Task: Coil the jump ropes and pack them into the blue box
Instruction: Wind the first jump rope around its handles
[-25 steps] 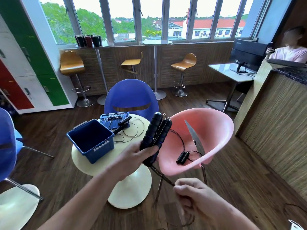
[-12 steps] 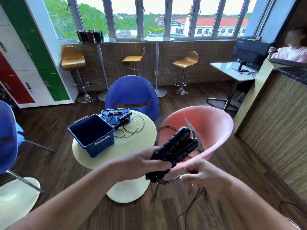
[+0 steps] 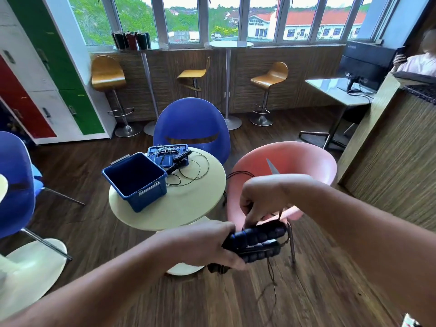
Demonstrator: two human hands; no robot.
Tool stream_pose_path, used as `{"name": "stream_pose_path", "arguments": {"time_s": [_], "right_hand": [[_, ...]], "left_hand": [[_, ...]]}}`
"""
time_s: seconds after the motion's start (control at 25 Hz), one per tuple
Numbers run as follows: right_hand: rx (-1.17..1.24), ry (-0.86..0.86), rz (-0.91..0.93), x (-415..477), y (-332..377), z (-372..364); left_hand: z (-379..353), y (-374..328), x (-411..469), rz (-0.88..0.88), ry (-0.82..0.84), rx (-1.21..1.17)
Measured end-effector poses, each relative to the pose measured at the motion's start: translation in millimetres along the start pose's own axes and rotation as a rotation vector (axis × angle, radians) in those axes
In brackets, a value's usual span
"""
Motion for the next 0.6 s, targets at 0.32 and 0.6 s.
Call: {"name": "stream_pose_path", "arguments": {"time_s": [0.32, 0.6], "right_hand": [[-0.297, -0.25, 0.003, -12.1, 56.8, 26.5], [0.244, -0.359, -0.077, -35.6, 39.3, -17.9]], "left_hand": [[-11.7, 42.2, 8.0, 0.076, -0.042, -0.123], [10.8, 60.5, 4.1, 0.064, -0.13, -0.424]]}}
Point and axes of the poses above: each hand's wrist, its own x-axis towards the middle knuckle, its own z-axis out of the back of the hand, y = z × x, the point moved 6 cm from there along x, towards the middle knuckle, and after that the axes turned 12 degrees about -z, right-handed, at the moved point
